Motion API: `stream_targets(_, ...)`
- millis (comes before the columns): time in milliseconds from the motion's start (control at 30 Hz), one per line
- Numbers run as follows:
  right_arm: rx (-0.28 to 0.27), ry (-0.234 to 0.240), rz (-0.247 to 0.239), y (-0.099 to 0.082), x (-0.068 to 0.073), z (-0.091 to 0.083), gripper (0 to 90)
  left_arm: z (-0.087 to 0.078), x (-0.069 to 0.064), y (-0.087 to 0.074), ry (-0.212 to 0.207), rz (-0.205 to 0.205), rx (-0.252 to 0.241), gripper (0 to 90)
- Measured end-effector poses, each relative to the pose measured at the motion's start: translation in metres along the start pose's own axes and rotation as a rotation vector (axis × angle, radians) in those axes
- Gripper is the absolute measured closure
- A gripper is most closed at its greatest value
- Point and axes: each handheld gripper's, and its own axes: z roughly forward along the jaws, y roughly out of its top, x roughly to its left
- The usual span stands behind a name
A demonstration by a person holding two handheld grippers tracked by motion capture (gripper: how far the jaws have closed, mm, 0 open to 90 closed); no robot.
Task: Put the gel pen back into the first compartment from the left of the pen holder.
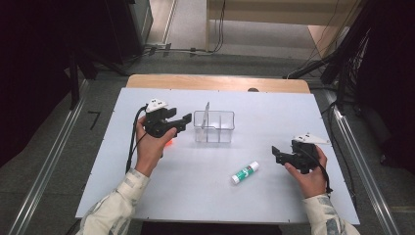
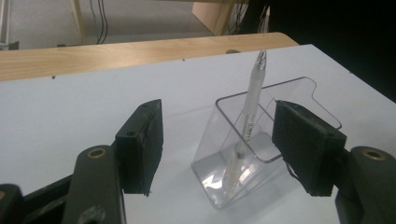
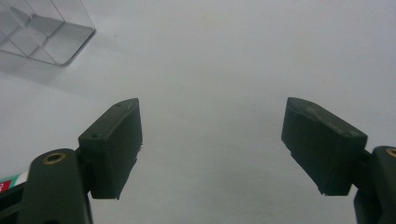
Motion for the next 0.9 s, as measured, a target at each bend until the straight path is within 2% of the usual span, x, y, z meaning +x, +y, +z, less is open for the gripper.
stream_targets(167, 0.005, 0.001, -0.001, 0.0, 0.001, 0.0, 19.2, -0.004, 0.008, -0.007, 0.028, 0.004, 0.002, 33.0)
stream_targets(400, 0.005, -0.003, -0.003, 0.0, 0.001, 0.001, 19.2, -0.009, 0.019, -0.016, 0.042, 0.004, 0.016, 31.3)
stream_targets(900, 0.002, -0.003, -0.006, 0.0, 0.001, 0.0, 19.1, -0.014, 0.034, -0.035, 0.08, 0.009, 0.051, 29.0)
